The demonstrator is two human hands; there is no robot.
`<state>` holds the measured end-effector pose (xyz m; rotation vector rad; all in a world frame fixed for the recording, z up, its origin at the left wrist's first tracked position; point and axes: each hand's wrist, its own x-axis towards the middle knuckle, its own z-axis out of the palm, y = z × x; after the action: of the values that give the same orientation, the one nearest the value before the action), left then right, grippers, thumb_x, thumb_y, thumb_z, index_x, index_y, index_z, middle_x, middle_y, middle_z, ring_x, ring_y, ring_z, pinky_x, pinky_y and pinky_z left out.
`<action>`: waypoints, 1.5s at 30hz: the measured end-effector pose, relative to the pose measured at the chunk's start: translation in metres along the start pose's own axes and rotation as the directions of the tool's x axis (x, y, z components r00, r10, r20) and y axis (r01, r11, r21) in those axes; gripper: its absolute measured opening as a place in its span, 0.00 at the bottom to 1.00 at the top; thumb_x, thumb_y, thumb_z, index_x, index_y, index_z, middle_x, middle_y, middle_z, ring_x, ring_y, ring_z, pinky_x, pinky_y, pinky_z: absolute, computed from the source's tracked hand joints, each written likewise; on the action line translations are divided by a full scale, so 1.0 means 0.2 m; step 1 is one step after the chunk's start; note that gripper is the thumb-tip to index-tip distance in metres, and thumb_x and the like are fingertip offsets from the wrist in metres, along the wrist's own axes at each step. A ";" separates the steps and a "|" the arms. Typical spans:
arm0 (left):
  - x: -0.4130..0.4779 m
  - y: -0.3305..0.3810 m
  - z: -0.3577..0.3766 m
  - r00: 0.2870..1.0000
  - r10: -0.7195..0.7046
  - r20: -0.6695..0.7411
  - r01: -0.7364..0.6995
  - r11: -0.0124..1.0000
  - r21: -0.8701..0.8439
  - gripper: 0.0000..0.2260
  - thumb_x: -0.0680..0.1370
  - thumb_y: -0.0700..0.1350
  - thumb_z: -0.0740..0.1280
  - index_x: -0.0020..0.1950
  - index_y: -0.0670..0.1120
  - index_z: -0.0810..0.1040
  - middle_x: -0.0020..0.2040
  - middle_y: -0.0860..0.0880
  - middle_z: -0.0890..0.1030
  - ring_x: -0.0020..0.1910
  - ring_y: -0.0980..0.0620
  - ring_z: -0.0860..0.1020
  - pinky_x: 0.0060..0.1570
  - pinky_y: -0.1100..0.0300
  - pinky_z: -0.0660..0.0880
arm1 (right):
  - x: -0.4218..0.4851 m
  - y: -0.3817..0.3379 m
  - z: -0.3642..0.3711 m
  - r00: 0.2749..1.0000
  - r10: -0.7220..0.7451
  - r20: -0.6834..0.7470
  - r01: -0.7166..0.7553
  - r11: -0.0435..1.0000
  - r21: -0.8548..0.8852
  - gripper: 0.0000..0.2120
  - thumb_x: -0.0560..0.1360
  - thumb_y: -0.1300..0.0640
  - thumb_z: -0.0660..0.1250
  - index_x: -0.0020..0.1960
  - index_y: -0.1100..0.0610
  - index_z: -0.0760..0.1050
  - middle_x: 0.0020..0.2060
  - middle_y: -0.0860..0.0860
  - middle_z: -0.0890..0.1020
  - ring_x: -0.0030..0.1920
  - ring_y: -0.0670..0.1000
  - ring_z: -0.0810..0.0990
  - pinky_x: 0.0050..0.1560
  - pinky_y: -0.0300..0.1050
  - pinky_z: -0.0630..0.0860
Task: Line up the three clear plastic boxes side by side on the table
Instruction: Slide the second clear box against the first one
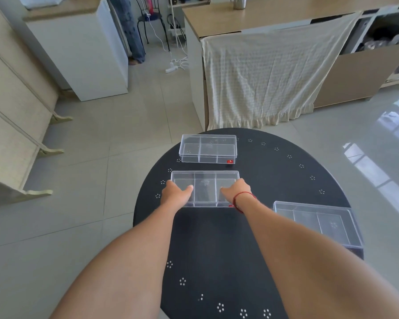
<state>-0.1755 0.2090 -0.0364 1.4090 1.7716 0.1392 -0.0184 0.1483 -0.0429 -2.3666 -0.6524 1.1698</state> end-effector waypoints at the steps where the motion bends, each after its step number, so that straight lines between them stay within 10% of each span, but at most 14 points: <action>1: 0.03 0.00 0.01 1.000 0.013 0.014 -0.013 1.000 0.007 0.32 0.76 0.55 0.68 0.74 0.42 0.60 0.73 0.44 0.68 0.69 0.41 0.71 0.64 0.49 0.70 | 0.02 -0.01 0.01 1.000 0.007 -0.002 -0.007 1.000 0.002 0.27 0.76 0.55 0.64 0.72 0.63 0.61 0.64 0.58 0.76 0.55 0.58 0.79 0.54 0.49 0.77; 9: 0.20 -0.04 0.07 0.995 0.073 0.070 -0.074 0.997 0.011 0.44 0.73 0.55 0.72 0.80 0.46 0.48 0.78 0.45 0.60 0.75 0.44 0.63 0.70 0.48 0.65 | 0.15 0.00 0.08 0.999 0.041 -0.033 -0.043 0.998 -0.056 0.29 0.77 0.52 0.64 0.72 0.63 0.59 0.67 0.59 0.72 0.65 0.61 0.75 0.63 0.53 0.73; 16: 0.20 0.01 0.10 0.925 0.350 -0.147 -0.279 0.891 0.359 0.28 0.74 0.55 0.71 0.71 0.47 0.71 0.77 0.46 0.63 0.74 0.47 0.64 0.64 0.51 0.70 | 0.15 -0.01 0.13 0.888 -0.455 -0.071 0.359 0.780 -0.513 0.17 0.77 0.66 0.62 0.65 0.62 0.72 0.70 0.57 0.68 0.71 0.59 0.68 0.66 0.50 0.70; 26: 0.27 0.02 0.11 0.909 0.412 0.064 -0.404 0.832 0.380 0.19 0.83 0.43 0.56 0.75 0.42 0.66 0.80 0.44 0.53 0.79 0.46 0.53 0.71 0.49 0.63 | 0.27 -0.05 0.13 0.913 -0.401 0.077 0.369 0.730 -0.575 0.28 0.80 0.57 0.60 0.78 0.59 0.55 0.80 0.56 0.51 0.80 0.56 0.48 0.78 0.54 0.54; 45: 0.34 0.11 0.09 0.916 0.388 0.102 -0.396 0.833 0.386 0.19 0.84 0.42 0.56 0.75 0.42 0.65 0.80 0.43 0.51 0.79 0.44 0.52 0.73 0.49 0.61 | 0.38 -0.15 0.13 0.929 -0.361 0.080 0.336 0.735 -0.589 0.32 0.78 0.68 0.59 0.78 0.62 0.51 0.80 0.57 0.45 0.80 0.58 0.42 0.79 0.55 0.50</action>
<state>-0.1476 0.2676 -0.0716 2.0595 1.5230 -0.0263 -0.0062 0.2205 -0.0878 -2.5626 -1.5724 0.8178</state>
